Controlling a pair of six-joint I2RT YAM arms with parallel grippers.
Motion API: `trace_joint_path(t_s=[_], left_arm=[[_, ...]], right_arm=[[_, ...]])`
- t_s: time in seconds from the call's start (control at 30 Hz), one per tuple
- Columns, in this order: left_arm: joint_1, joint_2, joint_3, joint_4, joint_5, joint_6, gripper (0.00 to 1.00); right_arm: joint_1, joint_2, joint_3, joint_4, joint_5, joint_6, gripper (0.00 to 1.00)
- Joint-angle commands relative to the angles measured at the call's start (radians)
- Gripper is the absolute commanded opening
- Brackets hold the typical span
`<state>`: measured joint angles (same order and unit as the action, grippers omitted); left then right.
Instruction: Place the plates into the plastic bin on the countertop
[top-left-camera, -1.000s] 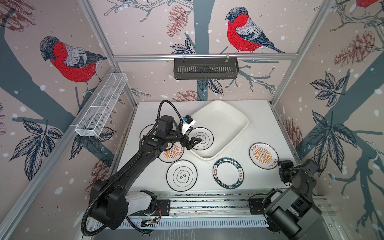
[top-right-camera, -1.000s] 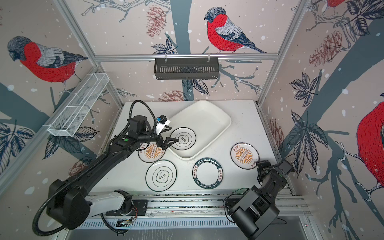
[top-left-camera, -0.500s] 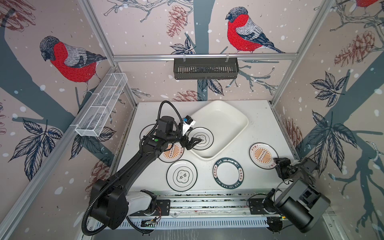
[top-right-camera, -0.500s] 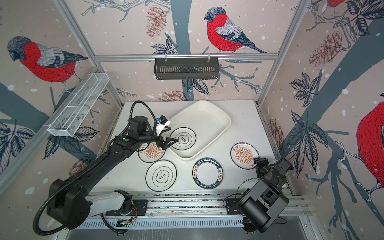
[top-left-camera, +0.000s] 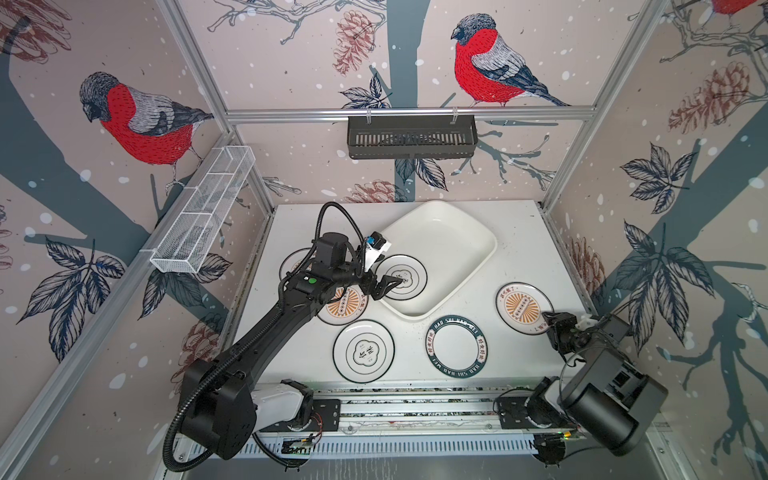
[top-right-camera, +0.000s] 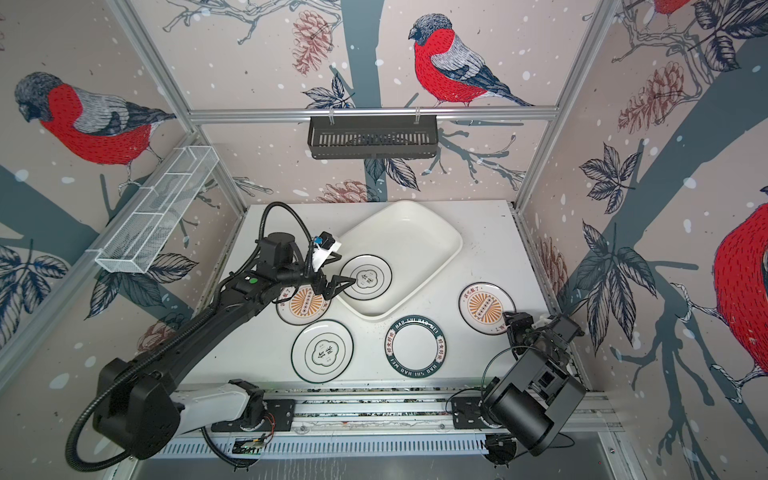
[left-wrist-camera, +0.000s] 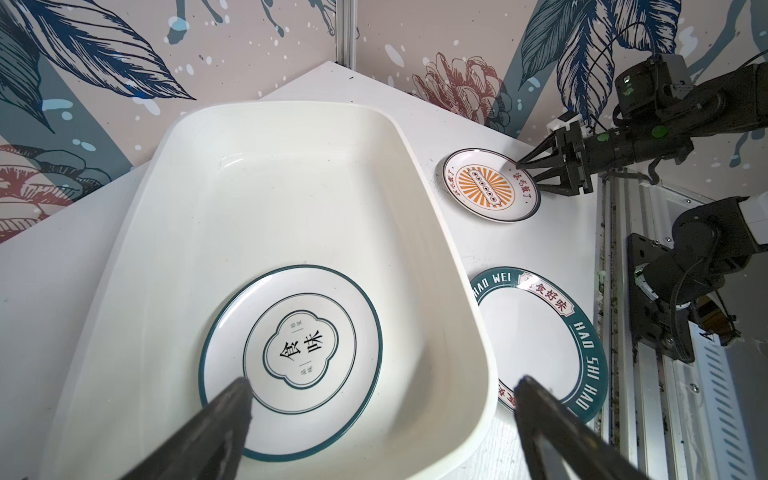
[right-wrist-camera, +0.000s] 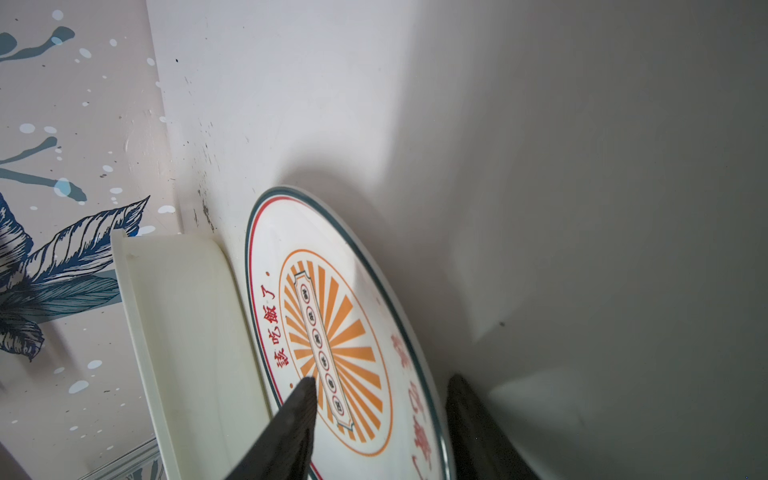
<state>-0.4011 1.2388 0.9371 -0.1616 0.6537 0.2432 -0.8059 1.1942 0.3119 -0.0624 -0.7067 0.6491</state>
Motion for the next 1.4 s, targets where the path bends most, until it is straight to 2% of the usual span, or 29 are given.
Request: trace_joint_path(t_s=[0.0, 0.23, 0.7, 1.17, 1.37], left_arm=[[-0.001, -0.002, -0.005, 0.056, 0.015, 0.011, 0.97], [-0.001, -0.002, -0.012, 0.064, 0.015, 0.009, 0.97], [-0.001, 0.005, -0.033, 0.086, 0.021, 0.016, 0.97], [-0.002, 0.003, -0.037, 0.093, 0.024, 0.007, 0.97], [-0.001, 0.002, -0.034, 0.09, 0.024, 0.008, 0.97]], right_arm=[[0.005, 0.015, -0.008, -0.026, 0.013, -0.003, 0.51], [0.005, 0.054, -0.032, 0.048, -0.026, 0.0, 0.41], [-0.007, 0.12, -0.084, 0.197, -0.076, 0.024, 0.35], [-0.035, 0.191, -0.134, 0.333, -0.111, 0.048, 0.21], [-0.045, 0.209, -0.151, 0.381, -0.133, 0.058, 0.11]])
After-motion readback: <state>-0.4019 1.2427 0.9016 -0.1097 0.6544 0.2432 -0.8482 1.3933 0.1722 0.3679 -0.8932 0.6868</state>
